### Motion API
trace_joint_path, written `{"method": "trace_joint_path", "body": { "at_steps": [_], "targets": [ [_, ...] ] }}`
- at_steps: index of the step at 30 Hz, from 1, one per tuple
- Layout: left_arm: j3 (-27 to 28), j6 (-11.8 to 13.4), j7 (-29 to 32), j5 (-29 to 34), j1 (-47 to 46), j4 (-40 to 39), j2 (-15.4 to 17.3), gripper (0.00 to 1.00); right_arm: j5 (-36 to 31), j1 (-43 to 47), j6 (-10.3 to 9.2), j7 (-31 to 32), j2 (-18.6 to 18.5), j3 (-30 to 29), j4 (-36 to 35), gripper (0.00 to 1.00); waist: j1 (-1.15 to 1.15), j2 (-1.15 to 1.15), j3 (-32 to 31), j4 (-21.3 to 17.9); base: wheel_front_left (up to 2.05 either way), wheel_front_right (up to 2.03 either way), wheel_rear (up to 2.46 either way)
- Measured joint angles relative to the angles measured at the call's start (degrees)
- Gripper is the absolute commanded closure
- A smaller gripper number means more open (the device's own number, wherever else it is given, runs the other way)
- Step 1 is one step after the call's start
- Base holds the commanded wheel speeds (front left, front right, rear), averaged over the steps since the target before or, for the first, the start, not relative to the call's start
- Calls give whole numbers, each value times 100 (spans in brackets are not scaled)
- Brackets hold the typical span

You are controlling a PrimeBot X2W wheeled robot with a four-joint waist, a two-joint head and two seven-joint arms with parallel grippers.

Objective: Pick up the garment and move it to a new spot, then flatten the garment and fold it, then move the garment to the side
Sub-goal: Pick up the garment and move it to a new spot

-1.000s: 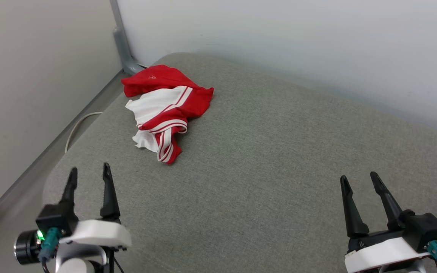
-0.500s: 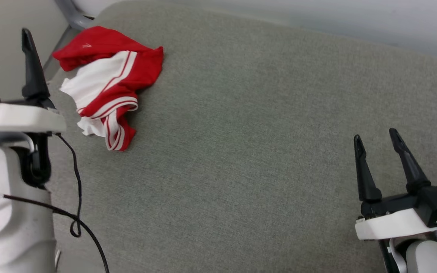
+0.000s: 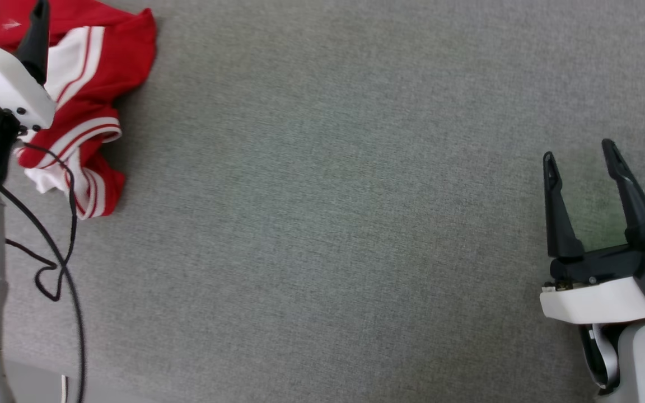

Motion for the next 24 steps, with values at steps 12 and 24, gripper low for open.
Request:
{"method": "trace_joint_path", "body": {
  "at_steps": [12, 24],
  "targets": [
    [-1032, 0, 2558, -1060, -294, 625, 884, 0, -26, -196, 0, 0, -55, -1, -130, 0, 0, 0, 491, -337, 0, 0, 0],
    [-1916, 1, 2978, -1669, -294, 1032, 1240, 62, -27, -327, 0, 0, -48, 27, -165, 0, -2, 0, 687, -518, 0, 0, 0]
  ]
}}
